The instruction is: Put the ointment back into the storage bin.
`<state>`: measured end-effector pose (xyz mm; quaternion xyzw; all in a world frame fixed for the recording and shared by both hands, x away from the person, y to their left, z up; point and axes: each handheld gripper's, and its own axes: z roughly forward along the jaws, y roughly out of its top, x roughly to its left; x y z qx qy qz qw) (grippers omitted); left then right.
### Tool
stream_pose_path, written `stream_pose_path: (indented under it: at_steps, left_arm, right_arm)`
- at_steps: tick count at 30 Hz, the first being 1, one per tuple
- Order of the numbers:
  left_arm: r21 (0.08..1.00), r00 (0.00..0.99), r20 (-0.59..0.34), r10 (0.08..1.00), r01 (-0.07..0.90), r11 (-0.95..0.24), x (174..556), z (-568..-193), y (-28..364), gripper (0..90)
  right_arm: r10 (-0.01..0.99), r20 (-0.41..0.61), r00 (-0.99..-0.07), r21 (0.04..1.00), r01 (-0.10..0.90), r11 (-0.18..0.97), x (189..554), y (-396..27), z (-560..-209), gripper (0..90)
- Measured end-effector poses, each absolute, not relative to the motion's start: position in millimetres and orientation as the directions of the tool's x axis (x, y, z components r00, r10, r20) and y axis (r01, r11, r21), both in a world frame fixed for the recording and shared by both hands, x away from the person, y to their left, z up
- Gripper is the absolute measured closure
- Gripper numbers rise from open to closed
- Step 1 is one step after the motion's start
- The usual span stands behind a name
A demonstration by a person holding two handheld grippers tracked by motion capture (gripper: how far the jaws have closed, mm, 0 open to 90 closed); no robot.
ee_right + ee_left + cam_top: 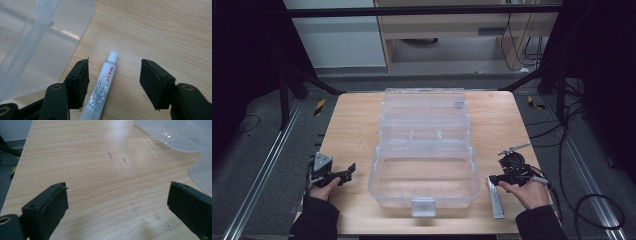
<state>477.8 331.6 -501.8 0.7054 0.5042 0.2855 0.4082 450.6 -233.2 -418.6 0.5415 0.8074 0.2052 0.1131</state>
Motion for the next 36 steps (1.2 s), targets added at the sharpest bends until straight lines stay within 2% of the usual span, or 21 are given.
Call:
stream_pose_path:
  at_steps: [11, 36]
  left_arm:
    - [0.866, 0.328, -0.012, 0.945, 0.475, -0.154, 478, -502, 331, 2.7]
    - [0.866, 0.328, -0.014, 0.945, 0.475, -0.152, 478, -502, 332, 2.7]
  right_arm:
    - [0.92, 0.037, -0.391, 0.375, 0.859, 0.35, 453, -225, -431, 45.2]
    - [0.927, 0.053, -0.372, 0.297, 0.892, 0.341, 460, -220, -455, 55.9]
